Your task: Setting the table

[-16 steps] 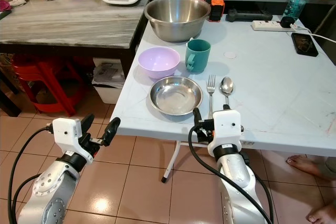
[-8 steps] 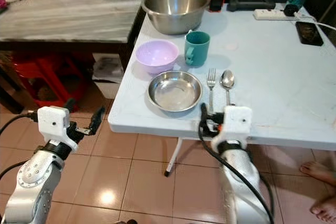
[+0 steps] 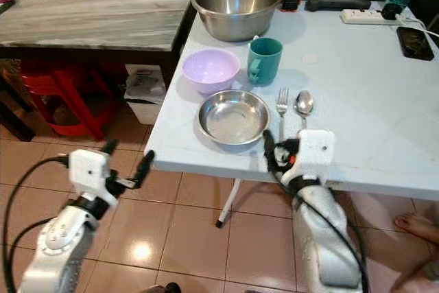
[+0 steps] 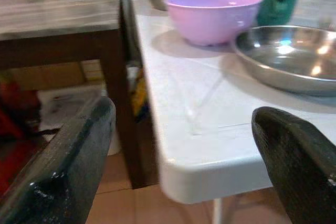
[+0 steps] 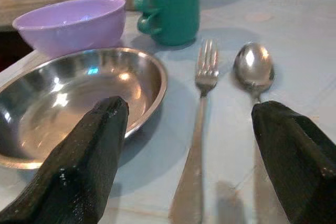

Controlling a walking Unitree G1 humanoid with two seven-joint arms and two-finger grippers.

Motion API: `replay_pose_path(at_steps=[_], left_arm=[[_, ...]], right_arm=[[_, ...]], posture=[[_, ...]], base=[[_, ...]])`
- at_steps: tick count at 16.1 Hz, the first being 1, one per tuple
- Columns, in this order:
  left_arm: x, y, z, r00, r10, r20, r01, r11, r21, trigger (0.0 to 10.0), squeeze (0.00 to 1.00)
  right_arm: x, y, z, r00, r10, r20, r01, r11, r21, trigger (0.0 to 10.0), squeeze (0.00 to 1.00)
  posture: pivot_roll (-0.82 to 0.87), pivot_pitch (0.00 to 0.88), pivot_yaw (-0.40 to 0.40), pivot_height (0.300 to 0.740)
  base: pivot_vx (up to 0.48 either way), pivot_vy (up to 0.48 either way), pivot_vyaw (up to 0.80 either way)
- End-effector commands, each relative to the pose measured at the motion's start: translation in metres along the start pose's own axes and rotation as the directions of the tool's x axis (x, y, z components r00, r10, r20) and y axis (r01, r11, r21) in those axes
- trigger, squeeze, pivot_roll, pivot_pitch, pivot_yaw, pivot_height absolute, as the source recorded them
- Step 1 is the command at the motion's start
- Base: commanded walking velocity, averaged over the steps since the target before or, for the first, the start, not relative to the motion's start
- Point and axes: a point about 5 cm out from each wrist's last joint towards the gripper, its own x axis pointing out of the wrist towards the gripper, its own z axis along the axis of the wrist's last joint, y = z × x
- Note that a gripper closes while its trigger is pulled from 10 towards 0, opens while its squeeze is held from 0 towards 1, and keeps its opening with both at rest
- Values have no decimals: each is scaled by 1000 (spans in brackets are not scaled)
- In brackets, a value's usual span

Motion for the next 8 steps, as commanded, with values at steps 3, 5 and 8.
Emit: replay_pose_path(at_steps=[3, 5, 8], left_arm=[[-3, -3, 5, 999, -44, 22, 43, 998, 44, 10000, 0], [-2, -6, 4, 997, -78, 18, 77, 996, 55, 10000, 0], [-4, -8, 2, 995, -98, 10, 97, 993, 63, 10000, 0]], right_arm=[[11, 0, 8, 1000, 31, -5, -31, 999, 17, 10000, 0], [20, -2, 15, 999, 48, -18, -47, 999, 25, 10000, 0], [29, -4, 16, 996, 73, -56, -71, 996, 50, 10000, 0]], posture=[[-121, 178, 52, 740], [-126, 188, 52, 740], [-122, 196, 50, 740]], base=[[0, 0, 0], [0, 0, 0], [0, 0, 0]])
